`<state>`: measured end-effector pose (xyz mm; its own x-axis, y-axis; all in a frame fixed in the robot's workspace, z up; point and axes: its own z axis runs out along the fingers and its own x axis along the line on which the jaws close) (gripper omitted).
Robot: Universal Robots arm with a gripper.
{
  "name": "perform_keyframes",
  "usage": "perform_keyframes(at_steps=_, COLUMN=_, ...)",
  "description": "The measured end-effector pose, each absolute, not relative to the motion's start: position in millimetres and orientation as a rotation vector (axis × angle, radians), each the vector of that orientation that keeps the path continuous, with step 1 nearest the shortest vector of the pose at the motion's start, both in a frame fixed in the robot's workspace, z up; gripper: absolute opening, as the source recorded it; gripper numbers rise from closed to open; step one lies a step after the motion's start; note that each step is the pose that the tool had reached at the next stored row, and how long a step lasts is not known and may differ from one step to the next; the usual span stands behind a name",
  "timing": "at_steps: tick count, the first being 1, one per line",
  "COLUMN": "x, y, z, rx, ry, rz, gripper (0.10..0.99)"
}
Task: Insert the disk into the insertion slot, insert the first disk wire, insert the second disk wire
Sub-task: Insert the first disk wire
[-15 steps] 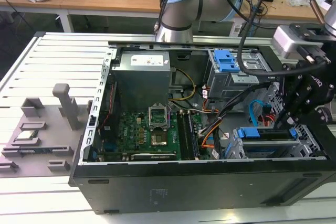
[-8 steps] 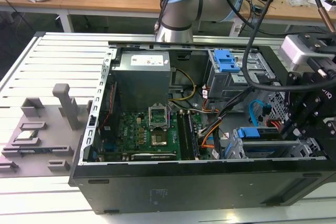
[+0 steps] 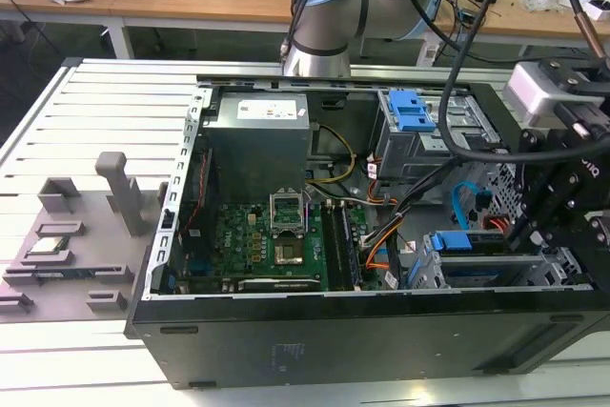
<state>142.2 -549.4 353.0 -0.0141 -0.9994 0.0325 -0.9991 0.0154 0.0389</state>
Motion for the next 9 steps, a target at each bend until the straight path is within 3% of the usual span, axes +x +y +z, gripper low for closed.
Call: perform_keyframes(at_steps=9, x=143.1, y=-539.6, z=351.7, rx=2.170, ry=-2.202, rz=-0.008, gripper=0.169)
